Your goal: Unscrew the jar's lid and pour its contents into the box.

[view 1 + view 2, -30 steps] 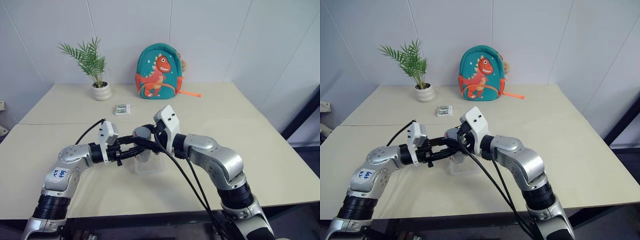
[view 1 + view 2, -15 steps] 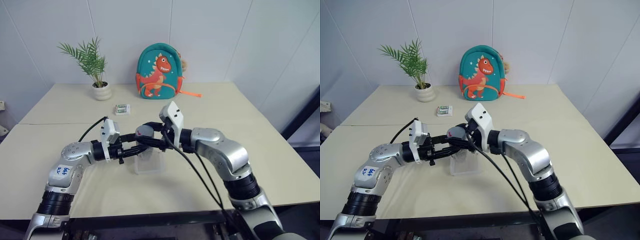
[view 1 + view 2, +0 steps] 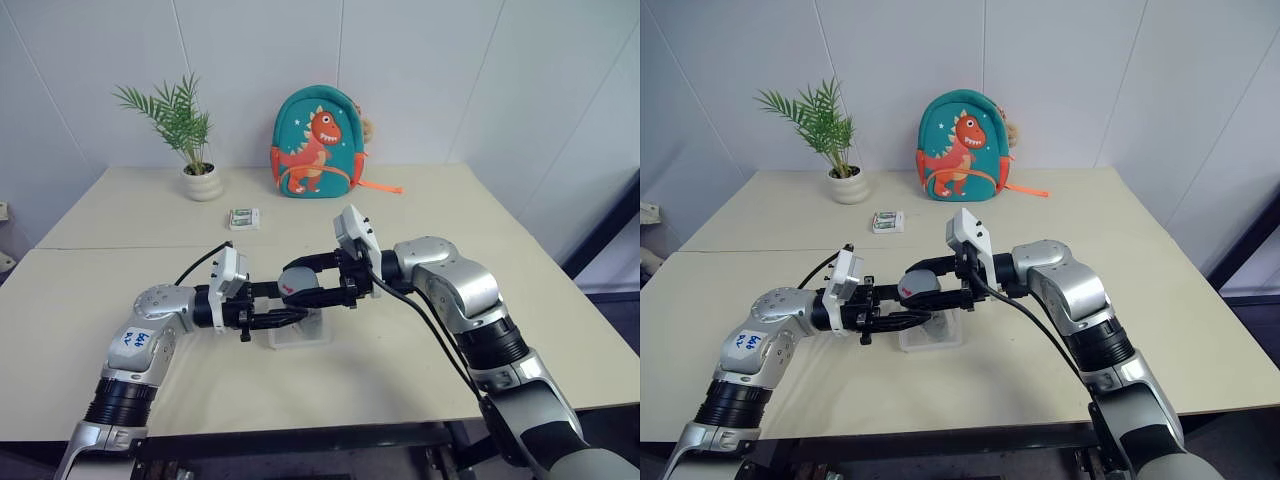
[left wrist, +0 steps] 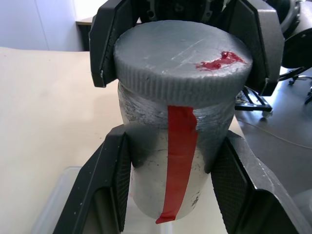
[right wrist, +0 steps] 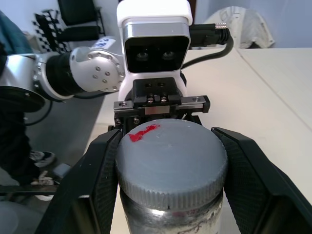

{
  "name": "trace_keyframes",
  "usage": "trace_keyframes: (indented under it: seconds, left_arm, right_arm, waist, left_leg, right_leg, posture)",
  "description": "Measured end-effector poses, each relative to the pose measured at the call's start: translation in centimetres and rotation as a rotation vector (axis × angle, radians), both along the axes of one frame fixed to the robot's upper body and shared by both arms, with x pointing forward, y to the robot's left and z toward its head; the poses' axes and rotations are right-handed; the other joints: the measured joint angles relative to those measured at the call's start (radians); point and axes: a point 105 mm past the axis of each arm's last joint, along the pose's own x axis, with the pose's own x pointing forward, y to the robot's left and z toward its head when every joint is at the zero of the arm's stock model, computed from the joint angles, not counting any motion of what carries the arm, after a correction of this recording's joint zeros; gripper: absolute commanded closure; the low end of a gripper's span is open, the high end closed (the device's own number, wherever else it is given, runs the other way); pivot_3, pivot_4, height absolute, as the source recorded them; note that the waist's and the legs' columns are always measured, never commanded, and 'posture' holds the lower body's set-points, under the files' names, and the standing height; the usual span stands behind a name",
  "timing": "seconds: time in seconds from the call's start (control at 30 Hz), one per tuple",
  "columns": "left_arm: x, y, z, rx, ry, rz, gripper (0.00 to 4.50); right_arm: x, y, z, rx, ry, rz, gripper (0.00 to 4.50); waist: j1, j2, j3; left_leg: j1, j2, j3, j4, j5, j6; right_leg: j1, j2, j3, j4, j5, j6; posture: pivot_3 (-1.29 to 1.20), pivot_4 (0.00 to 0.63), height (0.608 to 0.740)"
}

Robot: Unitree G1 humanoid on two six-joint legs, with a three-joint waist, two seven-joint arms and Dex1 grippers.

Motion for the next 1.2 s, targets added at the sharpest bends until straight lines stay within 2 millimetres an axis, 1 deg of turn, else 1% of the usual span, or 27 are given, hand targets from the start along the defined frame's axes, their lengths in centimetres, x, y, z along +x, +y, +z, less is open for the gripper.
trace_keyframes:
  seconds: [0.33, 0.4, 0.43, 0.5, 0.53, 0.73, 0.83, 0.9, 1.07, 1.2]
  left_arm:
    - [-0.3, 0.2, -0.2, 0.011, 0.013, 0.002, 2.54]
    - [-0.3, 0.3, -0.2, 0.013, 0.014, 0.001, 2.54]
    - [-0.4, 0.3, -0.2, 0.013, 0.02, -0.007, 2.54]
    - [-0.6, 0.2, -0.2, 0.008, 0.026, -0.023, 2.54]
    - [-0.7, 0.1, -0.1, 0.007, 0.024, -0.033, 2.54]
    - [-0.9, 0.1, 0.2, 0.006, 0.018, -0.042, 2.54]
    - [-1.0, 0.7, 0.3, 0.017, 0.014, -0.019, 2.54]
    - [-0.9, 1.1, 0.2, 0.011, 0.018, 0.009, 2.54]
    - [-0.5, 1.2, 0.2, 0.007, 0.01, 0.043, 2.54]
    - [-0.3, 0.9, 0.1, -0.005, 0.013, 0.052, 2.54]
  right_arm:
    - [0.0, -0.2, -0.6, 0.014, 0.012, -0.001, 1.91]
    - [-0.1, -0.2, -0.6, 0.016, 0.013, 0.0, 1.18]
    - [-0.1, -0.2, -0.5, 0.021, 0.008, -0.003, 0.94]
    - [0.1, -0.5, -0.3, 0.026, 0.007, -0.013, 0.27]
    - [0.1, -0.7, -0.2, 0.029, 0.008, -0.016, 0.03]
    - [-0.2, -1.3, 0.8, 0.077, -0.008, -0.01, 0.03]
    - [-0.2, -1.9, 2.1, 0.133, -0.024, -0.042, 0.03]
    - [-0.6, -1.9, 2.8, 0.151, -0.029, -0.049, 0.03]
    - [-1.6, -0.9, 3.0, 0.151, -0.026, -0.052, 0.03]
    - [-1.8, 0.7, 1.9, 0.109, 0.004, -0.072, 0.03]
  waist:
    - [0.001, 0.0, 0.0]
    - [0.001, 0.0, 0.0]
    - [0.001, 0.0, 0.0]
    - [0.002, 0.0, 0.0]
    - [0.003, 0.0, 0.0]
    - [0.001, 0.0, 0.0]
    - [0.001, 0.0, 0.0]
    - [0.001, 0.0, 0.0]
    - [0.001, 0.0, 0.0]
    - [0.002, 0.0, 0.0]
  left_leg:
    - [0.0, 0.0, 0.0, 0.001, 0.0, -0.001]
    - [0.0, 0.0, 0.0, 0.001, 0.0, -0.001]
    - [0.0, 0.0, 0.0, 0.001, 0.0, -0.001]
    - [0.0, 0.0, 0.0, 0.001, 0.0, -0.001]
    - [0.0, 0.0, 0.0, 0.001, 0.0, -0.001]
    - [0.0, 0.001, 0.0, 0.001, 0.0, -0.001]
    - [0.0, 0.001, 0.0, 0.001, 0.0, -0.001]
    - [0.0, 0.001, 0.0, 0.001, -0.001, -0.001]
    - [0.0, 0.001, 0.0, 0.001, -0.001, -0.001]
    - [0.0, 0.001, 0.0, 0.001, -0.001, -0.001]
  right_leg:
    - [0.0, 0.0, 0.0, 0.001, 0.0, 0.0]
    - [0.0, 0.0, 0.0, 0.001, 0.0, 0.0]
    - [0.0, 0.0, 0.0, 0.001, 0.0, 0.0]
    - [0.0, 0.0, 0.0, 0.0, 0.0, 0.0]
    - [0.0, 0.0, 0.0, 0.0, 0.0, 0.0]
    - [0.0, 0.0, 0.0, 0.001, 0.0, 0.0]
    - [0.0, 0.0, 0.0, 0.001, 0.0, 0.0]
    - [0.0, 0.0, 0.0, 0.001, 0.0, 0.0]
    - [0.0, 0.0, 0.0, 0.001, 0.0, 0.0]
    - [0.0, 0.0, 0.0, 0.001, 0.0, -0.001]
  posture:
    - [0.0, 0.15, 0.74]
    - [0.0, 0.15, 0.74]
    - [0.0, 0.15, 0.74]
    - [0.0, 0.15, 0.74]
    - [0.0, 0.15, 0.74]
    - [0.0, 0.15, 0.74]
    - [0.0, 0.15, 0.74]
    - [0.0, 0.15, 0.74]
    - [0.0, 0.15, 0.74]
    - [0.0, 0.15, 0.74]
